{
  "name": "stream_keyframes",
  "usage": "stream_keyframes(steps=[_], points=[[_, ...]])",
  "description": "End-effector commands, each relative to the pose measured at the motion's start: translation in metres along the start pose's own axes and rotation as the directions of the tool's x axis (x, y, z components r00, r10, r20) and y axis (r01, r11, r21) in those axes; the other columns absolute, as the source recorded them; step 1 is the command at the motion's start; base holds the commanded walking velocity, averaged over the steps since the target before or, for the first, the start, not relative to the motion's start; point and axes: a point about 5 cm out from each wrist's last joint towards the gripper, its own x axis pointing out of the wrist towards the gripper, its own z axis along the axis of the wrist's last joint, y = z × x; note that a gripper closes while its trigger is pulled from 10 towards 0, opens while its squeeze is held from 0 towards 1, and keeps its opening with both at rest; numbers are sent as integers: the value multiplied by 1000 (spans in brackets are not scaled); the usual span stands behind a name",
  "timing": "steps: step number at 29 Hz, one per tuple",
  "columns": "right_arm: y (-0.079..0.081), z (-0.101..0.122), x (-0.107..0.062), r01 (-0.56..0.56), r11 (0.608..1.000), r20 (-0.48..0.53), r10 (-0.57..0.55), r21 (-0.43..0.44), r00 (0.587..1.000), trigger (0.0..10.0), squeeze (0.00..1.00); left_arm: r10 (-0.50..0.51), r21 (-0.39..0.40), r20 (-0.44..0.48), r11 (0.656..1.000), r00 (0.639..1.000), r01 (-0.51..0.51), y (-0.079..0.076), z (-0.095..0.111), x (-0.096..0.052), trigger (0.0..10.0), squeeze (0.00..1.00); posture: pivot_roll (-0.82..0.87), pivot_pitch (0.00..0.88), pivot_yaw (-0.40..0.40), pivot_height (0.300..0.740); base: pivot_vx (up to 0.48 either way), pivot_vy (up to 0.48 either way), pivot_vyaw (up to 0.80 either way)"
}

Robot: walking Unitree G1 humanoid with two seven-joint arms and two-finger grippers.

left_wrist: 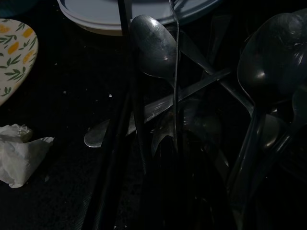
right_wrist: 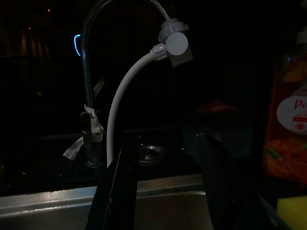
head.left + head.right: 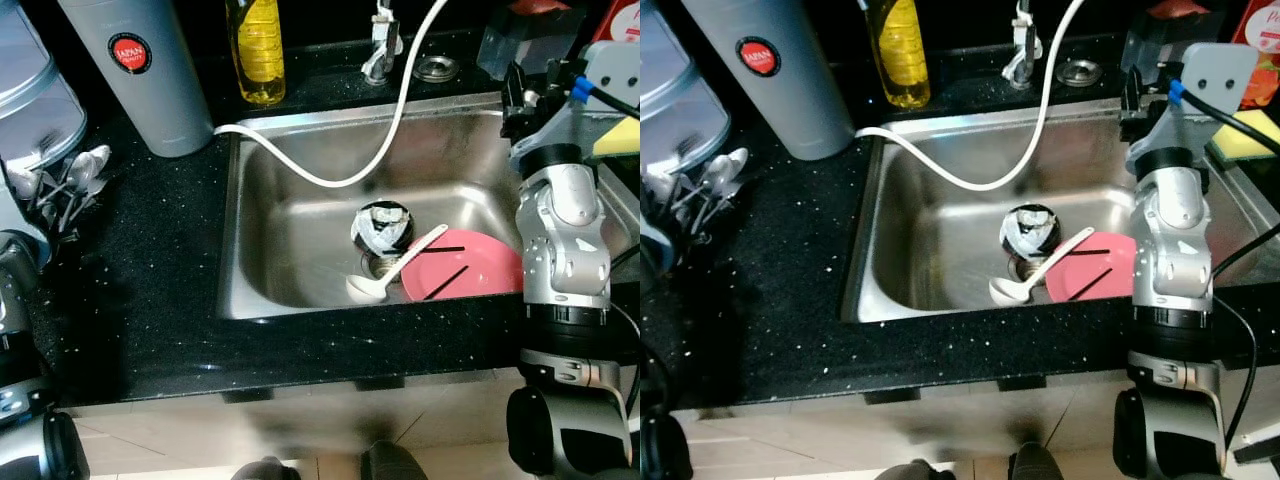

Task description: Kitchen organization

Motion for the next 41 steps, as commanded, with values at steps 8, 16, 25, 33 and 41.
stream_keyframes(steps=[8, 16, 25, 33, 41], points=[[4, -1, 2, -15, 1000, 5, 15, 22, 1000, 10000, 0, 42, 97, 97, 994, 994, -51, -4, 4, -2, 10000, 0, -45, 111, 99, 740, 0, 0, 0], [7, -2, 4, -22, 999, 4, 22, 29, 1000, 10000, 0, -52, 176, 379, 984, 924, -17, -47, 38, -28, 10000, 0, -40, 108, 96, 740, 0, 0, 0], [17, 0, 8, -62, 997, 12, 61, 35, 998, 10000, 0, -40, 161, 483, 986, 875, -43, -108, 16, -64, 10000, 0, -49, 108, 92, 740, 0, 0, 0], [20, 0, 10, -67, 997, 17, 67, 41, 998, 10000, 0, -276, 350, 592, 934, 757, 67, -146, 29, -88, 10000, 0, -44, 102, 90, 740, 0, 0, 0], [24, -1, 9, -77, 996, 15, 77, 52, 997, 10000, 0, -478, 521, 699, 850, 533, 78, -182, 41, -130, 10000, 0, -45, 97, 90, 740, 0, 0, 0]])
